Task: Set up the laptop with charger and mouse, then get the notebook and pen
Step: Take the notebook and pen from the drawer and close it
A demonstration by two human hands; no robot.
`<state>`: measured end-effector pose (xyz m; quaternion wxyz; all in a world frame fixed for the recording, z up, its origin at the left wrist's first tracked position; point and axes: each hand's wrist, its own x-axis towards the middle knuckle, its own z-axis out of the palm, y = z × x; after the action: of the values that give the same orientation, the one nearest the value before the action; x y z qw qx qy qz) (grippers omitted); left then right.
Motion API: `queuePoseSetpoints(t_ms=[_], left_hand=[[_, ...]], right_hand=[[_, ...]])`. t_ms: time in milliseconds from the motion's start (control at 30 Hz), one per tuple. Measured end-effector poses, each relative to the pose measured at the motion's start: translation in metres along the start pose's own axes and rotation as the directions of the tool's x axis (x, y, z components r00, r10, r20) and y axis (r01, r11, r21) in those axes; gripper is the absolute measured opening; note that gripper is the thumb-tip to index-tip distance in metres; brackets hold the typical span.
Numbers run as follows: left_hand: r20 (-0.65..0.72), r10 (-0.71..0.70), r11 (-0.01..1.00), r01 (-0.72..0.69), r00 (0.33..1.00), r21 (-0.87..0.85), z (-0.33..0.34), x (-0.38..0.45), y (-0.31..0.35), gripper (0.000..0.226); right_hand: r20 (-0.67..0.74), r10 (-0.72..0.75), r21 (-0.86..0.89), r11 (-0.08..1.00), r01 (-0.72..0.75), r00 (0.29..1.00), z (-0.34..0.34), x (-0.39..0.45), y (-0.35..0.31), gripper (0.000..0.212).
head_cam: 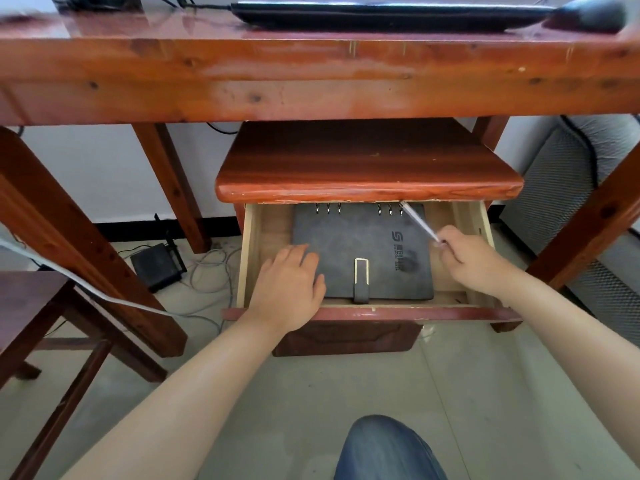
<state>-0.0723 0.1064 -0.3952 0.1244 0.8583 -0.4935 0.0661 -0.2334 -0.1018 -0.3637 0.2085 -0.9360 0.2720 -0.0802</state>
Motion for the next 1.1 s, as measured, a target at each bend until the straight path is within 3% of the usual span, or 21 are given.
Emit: queuePoseSetpoints(t_ms=[67,133,200,267,333,400,433,500,567,633,767,867,900,967,1033,1100], left_hand=[[0.047,-0.029,1.000,0.029,0.998,0.000,0.000,0.002,-0.001,0.046],[0.188,-0.114,0.994,0.113,0.976,0.015,0.001,0.008,-0.002,0.056],[0.378,-0.240,0.967,0.255,0.894,0.010,0.001,0.018,-0.003,0.071],[0.533,-0.297,0.925,0.377,0.792,-0.044,0.005,0.030,0.001,0.085],[0.574,-0.322,0.882,0.459,0.753,-0.109,0.012,0.039,0.008,0.097],[0.530,-0.378,0.813,0.546,0.759,-0.202,0.017,0.044,0.009,0.103],[0.506,-0.399,0.765,0.582,0.765,-0.277,0.018,0.046,0.007,0.102],[0.490,-0.396,0.628,0.619,0.777,-0.473,0.016,0.046,0.001,0.101],[0.488,-0.376,0.519,0.616,0.787,-0.593,0.012,0.044,-0.003,0.101],[0.457,-0.366,0.571,0.583,0.811,-0.577,0.003,0.041,-0.006,0.101],[0.411,-0.297,0.809,0.456,0.862,-0.372,-0.022,0.021,-0.008,0.102],[0.253,-0.054,0.989,0.088,0.966,-0.122,-0.036,-0.001,-0.009,0.096],[0.181,0.093,0.995,-0.088,0.979,-0.036,-0.041,-0.007,-0.007,0.087],[0.056,0.385,0.915,-0.389,0.921,0.111,-0.053,-0.018,-0.001,0.063],[-0.044,0.562,0.814,-0.544,0.826,0.203,-0.063,-0.028,0.005,0.045],[-0.103,0.644,0.756,-0.610,0.758,0.238,-0.070,-0.042,0.006,0.035]], right_hand=[[-0.092,0.192,-0.145,0.968,-0.204,0.977,0.005,0.008,0.002,0.017],[-0.059,0.373,-0.224,0.899,-0.376,0.926,0.017,0.013,0.000,0.037],[0.016,0.425,-0.204,0.888,-0.413,0.905,0.031,0.020,-0.006,0.045],[0.041,0.422,-0.156,0.898,-0.411,0.906,0.041,0.029,-0.014,0.037],[0.027,0.451,-0.112,0.888,-0.445,0.892,0.047,0.034,-0.021,0.030],[0.013,0.521,0.046,0.852,-0.521,0.853,0.049,0.037,-0.019,0.030],[0.027,0.570,0.206,0.801,-0.563,0.821,0.047,0.038,-0.015,0.033],[0.101,0.623,0.517,0.633,-0.576,0.775,0.038,0.035,-0.008,0.040],[0.171,0.607,0.653,0.520,-0.551,0.776,0.027,0.028,-0.008,0.046],[0.234,0.564,0.697,0.471,-0.541,0.792,0.016,0.023,-0.013,0.050],[0.332,0.495,0.730,0.404,-0.551,0.803,-0.003,0.004,-0.027,0.019],[0.344,0.459,0.817,0.284,-0.502,0.819,-0.008,-0.018,-0.032,0.022],[0.348,0.445,0.845,0.233,-0.482,0.825,-0.009,-0.025,-0.035,0.025],[0.364,0.413,0.870,0.169,-0.463,0.835,-0.010,-0.040,-0.042,0.030],[0.380,0.364,0.877,0.149,-0.456,0.850,-0.009,-0.054,-0.047,0.033],[0.365,0.299,0.886,0.178,-0.428,0.882,-0.006,-0.066,-0.050,0.034]])
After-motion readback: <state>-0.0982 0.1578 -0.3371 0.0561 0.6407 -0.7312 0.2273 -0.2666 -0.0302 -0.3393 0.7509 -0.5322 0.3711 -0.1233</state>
